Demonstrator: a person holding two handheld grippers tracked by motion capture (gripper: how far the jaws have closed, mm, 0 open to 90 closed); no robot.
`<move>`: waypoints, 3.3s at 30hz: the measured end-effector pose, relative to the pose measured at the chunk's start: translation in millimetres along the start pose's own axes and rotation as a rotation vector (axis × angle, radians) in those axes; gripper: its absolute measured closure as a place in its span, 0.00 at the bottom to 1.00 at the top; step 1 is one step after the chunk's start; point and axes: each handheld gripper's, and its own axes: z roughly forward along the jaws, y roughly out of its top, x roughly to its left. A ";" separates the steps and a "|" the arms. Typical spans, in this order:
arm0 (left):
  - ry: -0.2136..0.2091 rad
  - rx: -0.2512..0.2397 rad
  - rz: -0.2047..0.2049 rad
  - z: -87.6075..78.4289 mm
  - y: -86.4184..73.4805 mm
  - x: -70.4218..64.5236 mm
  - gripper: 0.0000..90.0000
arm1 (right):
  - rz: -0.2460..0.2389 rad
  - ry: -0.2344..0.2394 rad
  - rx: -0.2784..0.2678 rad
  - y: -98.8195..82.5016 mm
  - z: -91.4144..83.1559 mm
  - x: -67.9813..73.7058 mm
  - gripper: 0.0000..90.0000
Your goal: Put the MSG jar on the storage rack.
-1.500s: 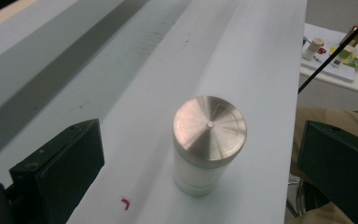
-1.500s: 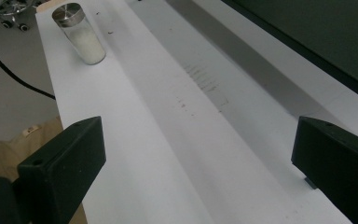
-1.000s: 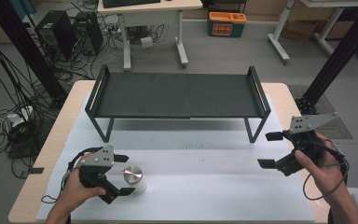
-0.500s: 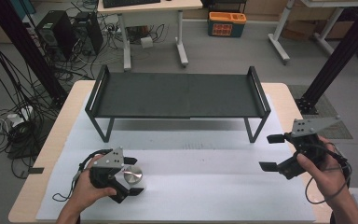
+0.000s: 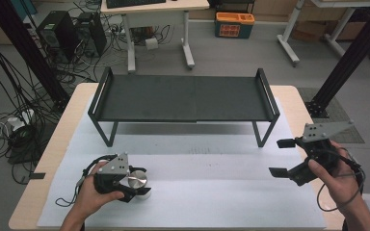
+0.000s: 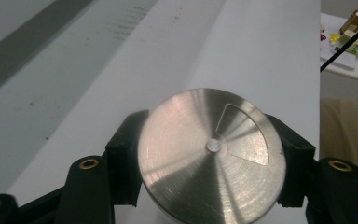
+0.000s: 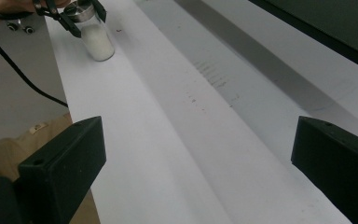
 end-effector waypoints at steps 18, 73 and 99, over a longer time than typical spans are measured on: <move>0.042 -0.078 0.002 -25.6 16.5 -5.4 0.47 | -0.009 0.019 -0.013 -5.0 5.2 0.9 0.03; 0.164 -0.086 -0.142 34.5 239.0 156.9 0.47 | -0.066 0.080 -0.026 -18.3 -5.3 -16.3 0.03; 0.143 -0.079 -0.102 36.3 223.4 157.0 0.23 | -0.064 0.080 -0.006 -14.0 0.0 -13.4 0.03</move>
